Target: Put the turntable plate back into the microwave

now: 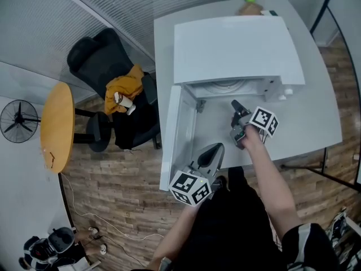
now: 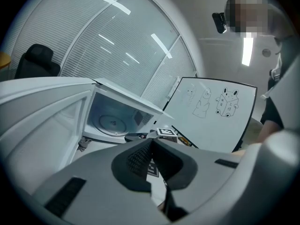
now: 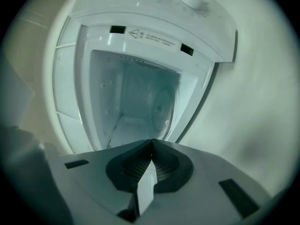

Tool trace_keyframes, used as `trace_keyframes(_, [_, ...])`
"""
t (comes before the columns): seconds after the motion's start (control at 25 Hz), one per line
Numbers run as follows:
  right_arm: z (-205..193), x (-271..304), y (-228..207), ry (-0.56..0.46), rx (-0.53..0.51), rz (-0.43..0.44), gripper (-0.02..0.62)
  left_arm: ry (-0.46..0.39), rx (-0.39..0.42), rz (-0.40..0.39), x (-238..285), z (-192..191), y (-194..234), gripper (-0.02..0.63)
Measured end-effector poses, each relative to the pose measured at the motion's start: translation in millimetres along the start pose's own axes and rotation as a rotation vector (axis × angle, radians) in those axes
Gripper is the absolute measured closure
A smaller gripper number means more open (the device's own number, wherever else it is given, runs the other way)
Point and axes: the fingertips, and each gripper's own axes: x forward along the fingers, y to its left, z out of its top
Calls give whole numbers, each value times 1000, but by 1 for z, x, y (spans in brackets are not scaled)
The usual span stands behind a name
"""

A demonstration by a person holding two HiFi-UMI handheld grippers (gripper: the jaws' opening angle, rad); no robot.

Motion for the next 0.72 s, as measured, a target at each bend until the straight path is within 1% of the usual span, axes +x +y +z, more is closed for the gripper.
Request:
trace_keyframes(0.16, [-15,-29,30,-7,-145,26,595,-19,25,-41,-17,3,-7,609])
trace_keyframes(0.28, [-32,-55,53,-1,-245,43,592,-37,43,-87,-32,4,-17,609])
trace_keyframes(0.36, [-45,-71,67,10,-330,46,590,-38,66,-110,-41,2,-24,609])
trace_keyframes(0.56, [-70,-114,104,-3,-578,26,589,-40,90,-183,-61,-1,-41,609])
trace_keyframes(0.72, [-91,-155,133,-19,-804,3,589,-36,108,-206,-77,-6,-52,609])
